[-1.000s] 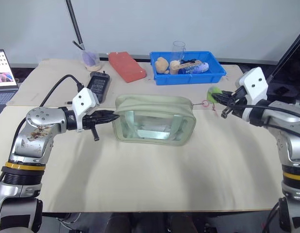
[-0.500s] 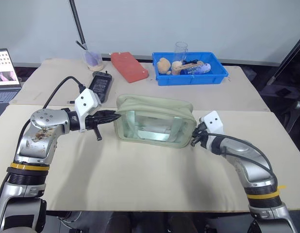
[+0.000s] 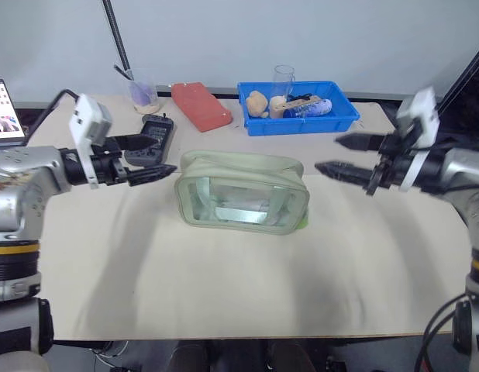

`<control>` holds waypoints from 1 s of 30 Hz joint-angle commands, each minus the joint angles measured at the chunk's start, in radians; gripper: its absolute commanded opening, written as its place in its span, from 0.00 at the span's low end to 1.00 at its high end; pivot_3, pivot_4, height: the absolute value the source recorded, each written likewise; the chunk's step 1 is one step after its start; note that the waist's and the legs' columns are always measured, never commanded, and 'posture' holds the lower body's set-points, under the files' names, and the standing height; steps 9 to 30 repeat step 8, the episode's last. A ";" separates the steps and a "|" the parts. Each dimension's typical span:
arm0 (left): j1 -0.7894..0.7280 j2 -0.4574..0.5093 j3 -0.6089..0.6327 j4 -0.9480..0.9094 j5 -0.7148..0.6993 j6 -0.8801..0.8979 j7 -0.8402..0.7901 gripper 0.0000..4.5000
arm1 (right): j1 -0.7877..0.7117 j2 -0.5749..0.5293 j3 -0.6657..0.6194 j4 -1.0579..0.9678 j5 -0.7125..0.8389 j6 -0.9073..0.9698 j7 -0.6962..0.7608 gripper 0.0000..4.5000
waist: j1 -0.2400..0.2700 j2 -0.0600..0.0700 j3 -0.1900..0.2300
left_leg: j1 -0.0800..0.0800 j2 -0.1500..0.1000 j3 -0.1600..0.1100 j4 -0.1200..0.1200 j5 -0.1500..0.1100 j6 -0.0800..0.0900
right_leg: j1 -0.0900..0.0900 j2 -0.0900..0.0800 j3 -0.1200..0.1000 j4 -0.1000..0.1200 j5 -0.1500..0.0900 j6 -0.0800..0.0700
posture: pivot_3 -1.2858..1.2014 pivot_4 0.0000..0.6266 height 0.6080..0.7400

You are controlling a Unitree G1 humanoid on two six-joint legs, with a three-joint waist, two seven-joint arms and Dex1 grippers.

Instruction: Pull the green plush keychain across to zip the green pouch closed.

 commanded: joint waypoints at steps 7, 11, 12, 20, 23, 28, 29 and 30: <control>-0.037 0.061 0.037 0.043 0.003 -0.022 -0.030 1.00 | 0.026 -0.051 -0.057 -0.102 0.098 0.052 -0.070 0.99 | 0.020 0.000 0.000 | -0.001 -0.002 0.001 0.001 0.000 0.000 | 0.000 -0.003 -0.001 -0.002 -0.002 -0.003 | 0.52 0.24 1.00; -0.035 0.061 0.034 0.043 0.009 -0.039 -0.034 1.00 | 0.034 -0.054 -0.057 -0.103 0.099 0.047 -0.072 0.99 | 0.020 0.000 0.000 | -0.001 -0.002 0.001 0.001 0.000 0.000 | 0.000 -0.003 -0.001 -0.002 -0.002 -0.003 | 0.52 0.24 1.00; -0.035 0.061 0.034 0.043 0.009 -0.039 -0.034 1.00 | 0.034 -0.054 -0.057 -0.103 0.099 0.047 -0.072 0.99 | 0.020 0.000 0.000 | -0.001 -0.002 0.001 0.001 0.000 0.000 | 0.000 -0.003 -0.001 -0.002 -0.002 -0.003 | 0.52 0.24 1.00; -0.035 0.061 0.034 0.043 0.009 -0.039 -0.034 1.00 | 0.034 -0.054 -0.057 -0.103 0.099 0.047 -0.072 0.99 | 0.020 0.000 0.000 | -0.001 -0.002 0.001 0.001 0.000 0.000 | 0.000 -0.003 -0.001 -0.002 -0.002 -0.003 | 0.52 0.24 1.00; -0.035 0.061 0.034 0.043 0.009 -0.039 -0.034 1.00 | 0.034 -0.054 -0.057 -0.103 0.099 0.047 -0.072 0.99 | 0.020 0.000 0.000 | -0.001 -0.002 0.001 0.001 0.000 0.000 | 0.000 -0.003 -0.001 -0.002 -0.002 -0.003 | 0.52 0.24 1.00; -0.035 0.061 0.034 0.043 0.009 -0.039 -0.034 1.00 | 0.034 -0.054 -0.057 -0.103 0.099 0.047 -0.072 0.99 | 0.020 0.000 0.000 | -0.001 -0.002 0.001 0.001 0.000 0.000 | 0.000 -0.003 -0.001 -0.002 -0.002 -0.003 | 0.52 0.24 1.00; -0.035 0.061 0.034 0.043 0.009 -0.039 -0.034 1.00 | 0.034 -0.054 -0.057 -0.103 0.099 0.047 -0.072 0.99 | 0.020 0.000 0.000 | -0.001 -0.002 0.001 0.001 0.000 0.000 | 0.000 -0.003 -0.001 -0.002 -0.002 -0.003 | 0.52 0.24 1.00; -0.035 0.061 0.034 0.043 0.009 -0.039 -0.034 1.00 | 0.034 -0.054 -0.057 -0.103 0.099 0.047 -0.072 0.99 | 0.020 0.000 0.000 | -0.001 -0.002 0.001 0.001 0.000 0.000 | 0.000 -0.003 -0.001 -0.002 -0.002 -0.003 | 0.52 0.24 1.00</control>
